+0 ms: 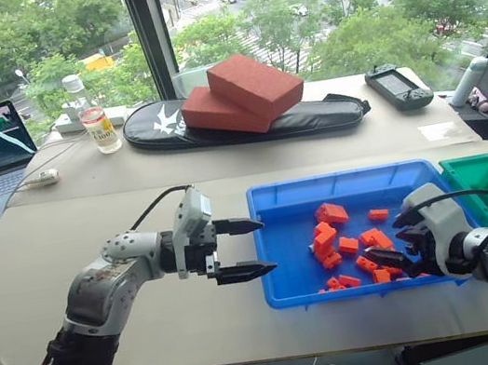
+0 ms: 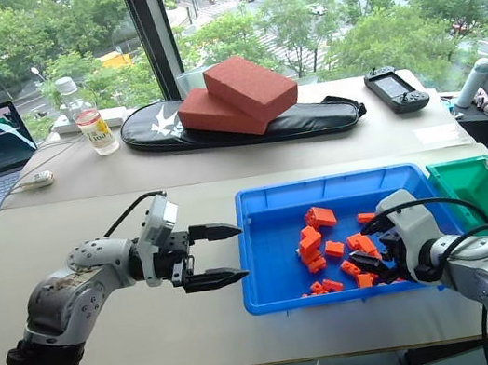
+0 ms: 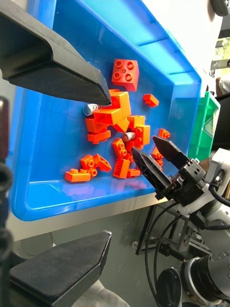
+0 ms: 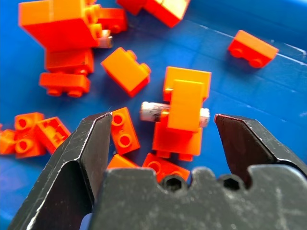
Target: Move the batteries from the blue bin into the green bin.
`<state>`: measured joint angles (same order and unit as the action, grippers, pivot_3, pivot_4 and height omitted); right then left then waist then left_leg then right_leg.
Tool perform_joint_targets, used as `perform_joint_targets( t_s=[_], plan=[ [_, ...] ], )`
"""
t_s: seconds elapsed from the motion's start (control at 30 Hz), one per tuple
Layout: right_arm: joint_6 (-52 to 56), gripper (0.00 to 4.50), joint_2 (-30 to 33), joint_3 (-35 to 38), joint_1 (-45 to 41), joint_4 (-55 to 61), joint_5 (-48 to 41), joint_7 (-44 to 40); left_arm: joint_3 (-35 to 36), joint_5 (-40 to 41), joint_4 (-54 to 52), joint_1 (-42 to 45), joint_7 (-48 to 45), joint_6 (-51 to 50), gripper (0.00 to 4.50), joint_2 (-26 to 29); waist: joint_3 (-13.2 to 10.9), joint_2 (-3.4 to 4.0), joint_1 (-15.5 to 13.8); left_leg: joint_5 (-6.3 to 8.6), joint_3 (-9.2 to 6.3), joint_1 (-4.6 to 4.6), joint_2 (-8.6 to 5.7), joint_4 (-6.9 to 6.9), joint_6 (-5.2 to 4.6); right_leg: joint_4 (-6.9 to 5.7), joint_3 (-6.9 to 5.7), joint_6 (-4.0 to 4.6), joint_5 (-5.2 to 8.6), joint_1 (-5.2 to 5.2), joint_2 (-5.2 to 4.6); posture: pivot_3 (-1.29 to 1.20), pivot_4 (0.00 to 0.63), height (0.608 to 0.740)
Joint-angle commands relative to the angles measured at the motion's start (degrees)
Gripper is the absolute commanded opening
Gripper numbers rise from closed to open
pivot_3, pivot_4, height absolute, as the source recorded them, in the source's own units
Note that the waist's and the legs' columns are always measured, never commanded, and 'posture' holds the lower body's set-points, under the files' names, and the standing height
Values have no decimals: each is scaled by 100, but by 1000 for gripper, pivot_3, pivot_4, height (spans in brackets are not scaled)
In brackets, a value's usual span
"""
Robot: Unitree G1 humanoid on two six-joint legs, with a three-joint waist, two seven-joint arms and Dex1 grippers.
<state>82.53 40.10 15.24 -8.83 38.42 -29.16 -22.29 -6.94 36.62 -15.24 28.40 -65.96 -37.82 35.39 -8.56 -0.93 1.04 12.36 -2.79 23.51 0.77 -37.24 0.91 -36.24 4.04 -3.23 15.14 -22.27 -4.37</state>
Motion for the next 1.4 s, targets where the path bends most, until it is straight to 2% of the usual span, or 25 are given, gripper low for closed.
perform_joint_targets(
  t_s=[0.03, 0.2, 0.27, 0.3, 0.53, 0.6, 0.77, 0.93, 1.03, 1.27, 1.33, 1.37, 1.4],
  plan=[
    [-16, 3973, -44, 75, -171, -43, 106, 147, 89, 145, -214, 141, 40, -78, 4500, -11, 0, 0, 5, 0, 0, 0, 0, 0, 0, 0, 0, 0, 0, 0, 0, 0, 150, 740],
    [-40, 3973, -86, 53, -240, -127, 109, 164, 72, 163, -232, 170, 92, -119, 4500, -22, 0, 0, 2, 0, 0, 1, -1, 0, 0, 1, 0, 0, 0, -1, -1, 0, 150, 740],
    [-39, 3473, -95, 46, -252, -128, 105, 170, 60, 149, -234, 153, 105, -105, 4500, -31, 0, 0, 5, 0, 0, 1, 0, 1, 0, 1, 0, 0, 0, -1, -1, 0, 150, 740],
    [-37, 3377, -89, 35, -247, -126, 105, 165, 57, 146, -231, 144, 108, -98, 4500, -32, 0, 0, 5, 0, 0, 1, 0, 1, 0, 1, 0, 0, 0, -1, -1, 0, 150, 740],
    [-85, 967, -60, -90, -232, -144, 121, 137, 61, 121, -199, 73, 75, -23, 4500, -15, 0, 0, 5, 0, 1, 1, -1, 1, 0, 1, 0, 0, 0, -1, -1, 0, 150, 740],
    [-95, 509, -64, -104, -236, -152, 127, 140, 71, 127, -201, 71, 70, -26, 4500, -5, 0, 0, 4, 0, 0, 0, 0, 1, 0, 1, 0, 0, 0, 0, -1, 0, 150, 740],
    [-106, 511, -21, 16, -272, -119, 110, 110, 100, 143, -184, 83, 44, -41, 4500, 25, 0, 0, 4, 0, 1, 1, -1, 1, 0, 1, 0, 0, 0, -1, -1, 0, 150, 740],
    [96, 511, 416, 915, -407, 35, -65, -215, 124, 166, -160, 131, 17, -80, 4500, 58, 0, 0, 0, 0, 1, 2, -2, 1, 0, 2, 0, 0, 0, -1, -2, 0, 150, 740],
    [120, 511, 924, 1306, -71, -96, 73, -333, 100, 205, -218, 178, 82, -161, 4500, 30, -1, 0, -33, 0, 0, 3, -3, 2, 0, 4, 0, -1, 1, -1, -3, 0, 150, 740],
    [-215, 511, 1015, 1263, 661, -217, 325, -233, 34, 217, -259, 198, 153, -203, 4500, -2, -3, -5, 4, 0, 2, 5, -1, 3, 0, 4, 0, -1, 1, -2, -2, 0, 150, 740],
    [-271, 1514, 949, 1299, 721, -225, 316, -240, 27, 210, -244, 189, 140, -190, 4500, 2, -3, -5, 20, 0, 3, 3, -1, 2, 0, 3, 2, -1, 1, -2, -2, 0, 150, 740],
    [-279, 1682, 913, 1314, 707, -228, 312, -235, 23, 200, -226, 176, 124, -169, 4500, 7, -3, -4, 21, 0, 3, 3, -1, 2, 0, 2, 2, -1, 1, -2, -1, 0, 150, 740],
    [-275, 2066, 874, 1330, 664, -234, 318, -213, 22, 191, -208, 162, 106, -149, 4500, 14, -3, -5, 18, 0, 3, 2, -1, 2, 0, 2, 2, -1, 1, -2, -1, 0, 150, 740]
  ],
)
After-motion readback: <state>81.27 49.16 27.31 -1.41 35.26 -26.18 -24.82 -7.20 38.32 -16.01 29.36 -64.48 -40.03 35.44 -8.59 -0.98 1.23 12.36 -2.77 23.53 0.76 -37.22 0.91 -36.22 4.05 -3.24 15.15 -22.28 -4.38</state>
